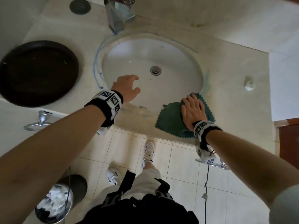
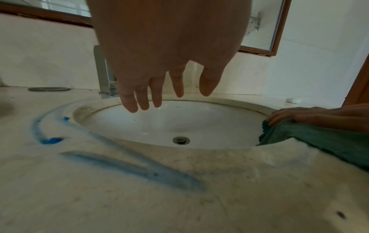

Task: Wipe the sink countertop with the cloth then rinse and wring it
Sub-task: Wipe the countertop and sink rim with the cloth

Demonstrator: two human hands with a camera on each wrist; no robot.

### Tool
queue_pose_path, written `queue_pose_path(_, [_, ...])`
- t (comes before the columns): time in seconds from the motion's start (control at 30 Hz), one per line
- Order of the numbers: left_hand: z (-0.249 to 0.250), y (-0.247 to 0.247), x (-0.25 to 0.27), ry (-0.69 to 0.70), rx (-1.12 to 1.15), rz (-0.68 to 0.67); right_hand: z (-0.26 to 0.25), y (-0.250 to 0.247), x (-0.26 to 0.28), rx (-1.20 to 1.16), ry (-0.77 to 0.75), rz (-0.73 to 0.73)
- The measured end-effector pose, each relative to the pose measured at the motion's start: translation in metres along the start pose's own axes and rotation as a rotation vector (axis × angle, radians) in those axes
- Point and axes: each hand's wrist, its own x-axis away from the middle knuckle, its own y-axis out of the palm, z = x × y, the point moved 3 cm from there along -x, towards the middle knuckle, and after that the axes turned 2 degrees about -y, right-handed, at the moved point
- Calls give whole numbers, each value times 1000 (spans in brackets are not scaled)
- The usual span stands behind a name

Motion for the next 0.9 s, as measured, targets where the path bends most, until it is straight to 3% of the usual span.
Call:
queue_pose_path(0.17, [-21,-9,1,-34,32,22,-30,1,8,-24,80,-4])
queue_pose_path(0.37, [-61,-38,21,-15,60,70,-119,8,29,-52,70,-27])
queue_pose_path(0.6, [-128,-76,36,-2,79,119,-232,6,18,-23,-204,-12])
queue_pose_path(0.9, [-172,-108,23,-5,101,179,-288,-12,-44,79,-480,-112])
